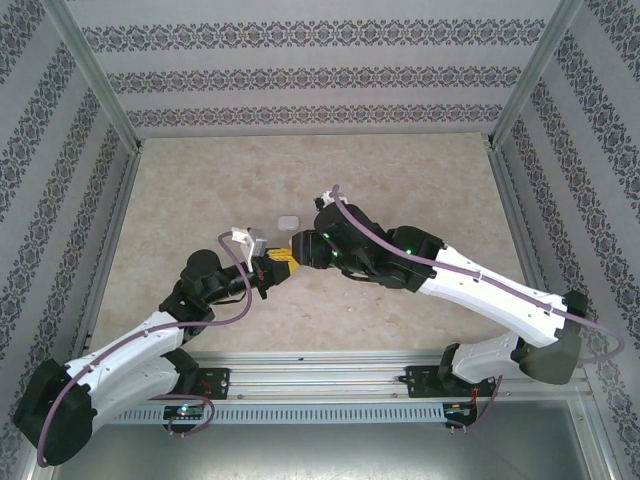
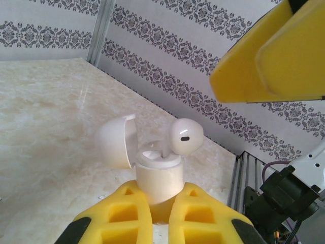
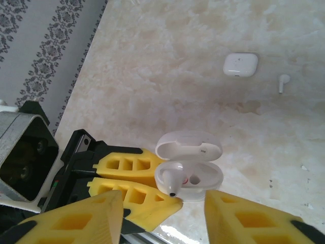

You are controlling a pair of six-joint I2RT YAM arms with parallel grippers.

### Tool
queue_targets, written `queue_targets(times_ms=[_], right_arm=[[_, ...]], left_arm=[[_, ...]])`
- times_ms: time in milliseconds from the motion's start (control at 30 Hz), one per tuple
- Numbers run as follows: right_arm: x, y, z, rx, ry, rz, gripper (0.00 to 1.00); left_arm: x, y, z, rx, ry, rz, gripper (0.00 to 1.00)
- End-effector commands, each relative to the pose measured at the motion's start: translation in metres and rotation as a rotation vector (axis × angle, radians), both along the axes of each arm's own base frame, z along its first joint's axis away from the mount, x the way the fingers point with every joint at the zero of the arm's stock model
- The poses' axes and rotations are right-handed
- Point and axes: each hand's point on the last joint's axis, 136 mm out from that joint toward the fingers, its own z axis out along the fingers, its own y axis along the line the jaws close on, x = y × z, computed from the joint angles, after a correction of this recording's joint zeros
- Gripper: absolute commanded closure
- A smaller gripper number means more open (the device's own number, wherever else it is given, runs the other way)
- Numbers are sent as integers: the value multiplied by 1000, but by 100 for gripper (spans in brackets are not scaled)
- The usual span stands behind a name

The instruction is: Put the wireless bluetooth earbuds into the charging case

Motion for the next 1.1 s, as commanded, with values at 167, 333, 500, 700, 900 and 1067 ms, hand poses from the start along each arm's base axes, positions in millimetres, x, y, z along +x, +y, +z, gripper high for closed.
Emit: queue_targets(times_ms=[167,333,500,700,900,1067], right_arm=[[3,-27,1,61,45,-46,73],[0,-22,-3,78,79,-15,74],[-4,-5,-11,79,134,41,78],[-4,5,-15,72,161,67,80],[-1,8,-13,72,153,65,80],[-1,8,-15,67,157,68,79]], left_arm=[[-9,-6,27,-50,-64,-57,100],[-8,-9,27,-47,-61,-70,100],[-7,-11,32,-52,-67,-79,100],[-7,-12,31,-49,-65,-80,100],[-6,-12,32,-48,-68,-76,100],[-6,-12,31,-44,-71,-77,100]])
